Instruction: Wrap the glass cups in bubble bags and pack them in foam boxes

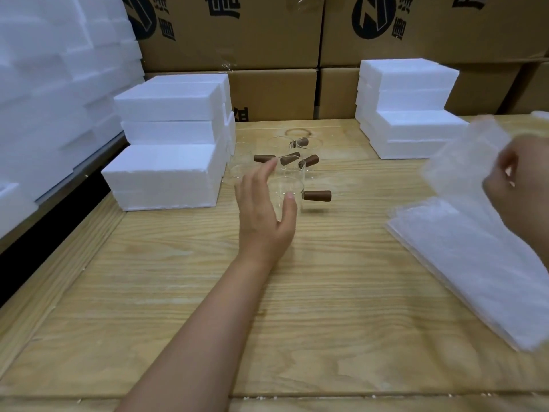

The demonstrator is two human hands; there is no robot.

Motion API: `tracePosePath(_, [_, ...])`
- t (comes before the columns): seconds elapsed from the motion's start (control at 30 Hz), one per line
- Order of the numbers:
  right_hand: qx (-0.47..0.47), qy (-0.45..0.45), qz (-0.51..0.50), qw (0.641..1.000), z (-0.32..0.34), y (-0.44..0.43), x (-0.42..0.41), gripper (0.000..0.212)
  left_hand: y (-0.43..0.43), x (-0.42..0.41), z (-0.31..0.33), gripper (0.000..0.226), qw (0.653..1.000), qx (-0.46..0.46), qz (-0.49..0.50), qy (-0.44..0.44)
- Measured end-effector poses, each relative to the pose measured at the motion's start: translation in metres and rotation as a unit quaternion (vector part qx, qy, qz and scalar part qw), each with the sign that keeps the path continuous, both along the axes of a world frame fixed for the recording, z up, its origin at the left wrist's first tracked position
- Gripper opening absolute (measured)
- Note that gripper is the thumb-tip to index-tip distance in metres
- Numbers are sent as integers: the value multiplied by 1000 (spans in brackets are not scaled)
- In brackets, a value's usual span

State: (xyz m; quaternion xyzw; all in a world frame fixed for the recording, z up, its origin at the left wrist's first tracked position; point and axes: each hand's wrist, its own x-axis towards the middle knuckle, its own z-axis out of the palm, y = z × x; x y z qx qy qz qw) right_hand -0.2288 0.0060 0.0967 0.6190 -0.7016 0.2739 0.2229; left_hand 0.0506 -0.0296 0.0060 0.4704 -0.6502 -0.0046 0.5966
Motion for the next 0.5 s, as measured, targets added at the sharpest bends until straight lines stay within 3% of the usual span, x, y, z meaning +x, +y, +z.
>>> tracePosePath(0.1, [5, -22, 48, 999, 11, -1, 29, 4, 1, -6, 1, 37, 996, -61, -28, -66])
tracePosePath(0.2, [-19, 49, 121, 991, 13, -2, 50, 11, 5, -15, 1, 32, 989, -80, -70, -100])
tracePosePath(0.3, [30, 70, 188, 979, 2, -7, 60, 12, 7, -24, 0, 31, 985, -80, -96, -118])
tracePosePath(0.5, [55, -2, 295, 954, -32, -20, 54, 12, 5, -25, -3, 25, 962, -60, -42, -263])
